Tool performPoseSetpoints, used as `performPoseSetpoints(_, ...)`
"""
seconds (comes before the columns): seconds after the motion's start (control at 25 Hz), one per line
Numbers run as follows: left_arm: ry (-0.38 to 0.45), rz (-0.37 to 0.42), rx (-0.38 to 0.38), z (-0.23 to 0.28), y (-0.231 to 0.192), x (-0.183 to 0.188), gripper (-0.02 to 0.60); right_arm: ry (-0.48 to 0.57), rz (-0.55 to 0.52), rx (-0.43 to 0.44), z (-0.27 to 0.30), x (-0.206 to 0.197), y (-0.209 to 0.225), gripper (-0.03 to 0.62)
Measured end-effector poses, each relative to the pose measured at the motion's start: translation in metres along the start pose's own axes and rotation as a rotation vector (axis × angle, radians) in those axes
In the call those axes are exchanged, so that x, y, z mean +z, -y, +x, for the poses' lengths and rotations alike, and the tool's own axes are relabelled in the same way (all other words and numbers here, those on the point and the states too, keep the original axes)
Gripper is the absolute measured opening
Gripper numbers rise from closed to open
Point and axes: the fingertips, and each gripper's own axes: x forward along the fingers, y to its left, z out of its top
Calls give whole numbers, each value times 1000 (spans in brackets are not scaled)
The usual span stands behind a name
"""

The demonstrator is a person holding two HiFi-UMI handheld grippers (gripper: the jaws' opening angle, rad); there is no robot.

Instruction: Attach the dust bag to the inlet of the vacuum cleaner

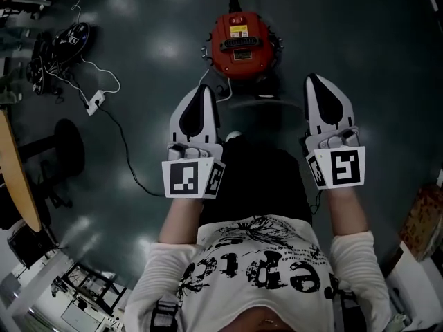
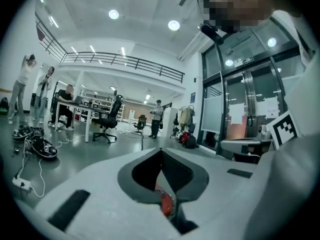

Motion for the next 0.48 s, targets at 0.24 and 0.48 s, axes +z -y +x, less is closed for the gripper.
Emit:
performPoseSetpoints(0.24, -10, 73, -10, -49, 44, 133, 3, -27, 23, 14, -55, 132, -4, 2)
performPoseSetpoints(0.48, -5, 30, -9, -99, 87, 212, 3, -67, 20, 19, -113, 205, -16, 2)
